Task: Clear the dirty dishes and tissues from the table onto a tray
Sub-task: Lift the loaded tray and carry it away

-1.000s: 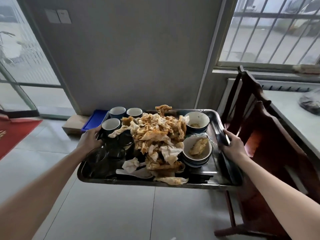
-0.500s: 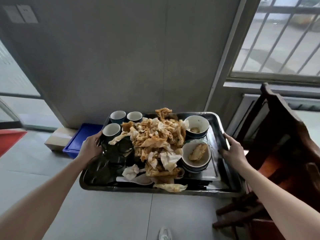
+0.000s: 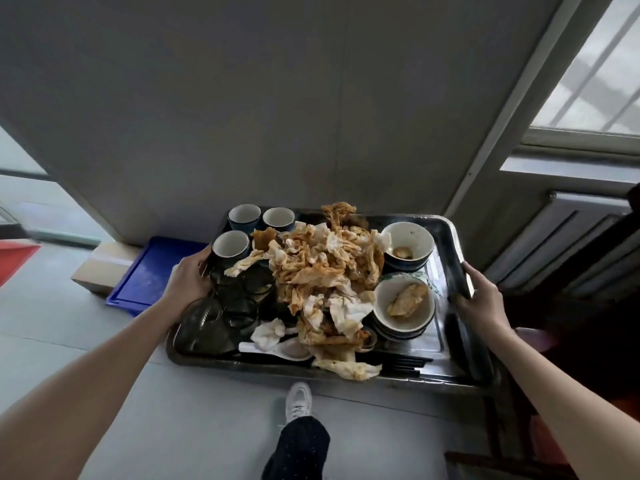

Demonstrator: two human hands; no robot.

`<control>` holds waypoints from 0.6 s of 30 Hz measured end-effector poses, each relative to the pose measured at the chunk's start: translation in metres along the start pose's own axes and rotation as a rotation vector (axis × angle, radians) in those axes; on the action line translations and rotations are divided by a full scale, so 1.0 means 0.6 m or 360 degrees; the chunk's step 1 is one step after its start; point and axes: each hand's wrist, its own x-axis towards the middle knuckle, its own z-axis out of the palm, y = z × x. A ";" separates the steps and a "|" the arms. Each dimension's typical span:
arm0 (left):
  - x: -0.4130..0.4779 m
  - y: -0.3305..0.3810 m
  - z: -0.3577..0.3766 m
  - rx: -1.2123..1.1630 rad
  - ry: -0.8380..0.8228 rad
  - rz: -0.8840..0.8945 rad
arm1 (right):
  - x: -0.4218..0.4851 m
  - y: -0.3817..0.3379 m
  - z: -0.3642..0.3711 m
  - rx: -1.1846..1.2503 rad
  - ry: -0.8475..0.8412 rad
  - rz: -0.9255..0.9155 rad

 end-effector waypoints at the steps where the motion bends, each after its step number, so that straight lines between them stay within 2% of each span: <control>1: 0.016 -0.007 0.013 0.0011 0.0010 0.0005 | 0.013 0.011 0.014 0.0014 0.0007 0.0013; 9: 0.133 -0.109 0.163 -0.0076 -0.0047 0.0021 | 0.124 0.124 0.161 0.0075 -0.0001 0.0110; 18: 0.229 -0.270 0.384 -0.0089 -0.0106 0.0073 | 0.216 0.291 0.373 0.0098 0.0038 0.0059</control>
